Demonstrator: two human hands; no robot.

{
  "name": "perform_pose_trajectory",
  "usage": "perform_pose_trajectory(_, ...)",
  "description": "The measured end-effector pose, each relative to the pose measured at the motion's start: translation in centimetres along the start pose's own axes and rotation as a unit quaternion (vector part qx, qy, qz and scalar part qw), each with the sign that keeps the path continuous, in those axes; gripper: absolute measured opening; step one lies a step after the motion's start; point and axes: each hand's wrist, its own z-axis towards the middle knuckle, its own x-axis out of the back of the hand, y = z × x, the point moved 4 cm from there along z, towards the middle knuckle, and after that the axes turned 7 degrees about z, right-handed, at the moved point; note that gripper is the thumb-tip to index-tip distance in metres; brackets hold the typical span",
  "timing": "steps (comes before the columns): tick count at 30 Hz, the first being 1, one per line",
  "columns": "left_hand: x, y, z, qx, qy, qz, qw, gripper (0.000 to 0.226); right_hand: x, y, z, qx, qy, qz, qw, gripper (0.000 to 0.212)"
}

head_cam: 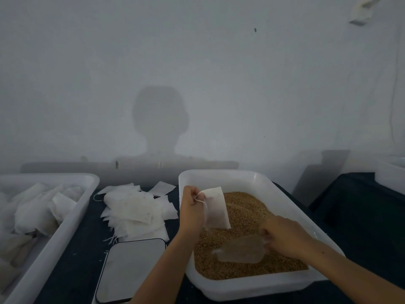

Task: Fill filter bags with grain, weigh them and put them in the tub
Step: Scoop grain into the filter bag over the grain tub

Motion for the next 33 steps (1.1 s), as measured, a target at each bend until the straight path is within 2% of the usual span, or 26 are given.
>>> perform_pose_trajectory(5, 0.2, 0.2, -0.2, -0.007, -0.001, 0.001, 1.000, 0.027, -1.2, -1.3, 0.7, 0.031, 0.016, 0.027, 0.999, 0.008)
perform_pose_trajectory(11, -0.1, 0.5, -0.3, -0.021, -0.058, 0.006, 0.998, 0.024, -2.4, -1.8, 0.9, 0.057, 0.019, 0.106, 0.993, 0.015)
perform_pose_trajectory(13, -0.2, 0.6, -0.3, -0.022, -0.068, 0.023, 0.997, 0.025, -2.6, -2.0, 1.0, 0.067, 0.029, 0.114, 0.991, 0.010)
perform_pose_trajectory(19, -0.3, 0.3, -0.2, -0.025, -0.060, 0.048, 0.997, 0.022, -2.0, -1.9, 0.8, 0.081, 0.030, 0.131, 0.988, 0.012)
perform_pose_trajectory(26, -0.5, -0.3, 0.2, -0.025, -0.044, 0.063, 0.997, 0.021, 0.9, -1.4, 0.0, 0.092, 0.126, 0.010, 0.988, 0.014)
perform_pose_trajectory(29, -0.6, -0.3, 0.3, -0.035, -0.045, 0.081, 0.995, 0.022, 0.0, -3.0, 0.3, 0.115, 0.108, 0.008, 0.987, 0.018)
perform_pose_trajectory(33, -0.6, -0.1, 0.1, -0.043, -0.061, 0.100, 0.992, 0.024, -1.0, -3.1, 0.8, 0.093, 0.049, 0.090, 0.990, 0.014)
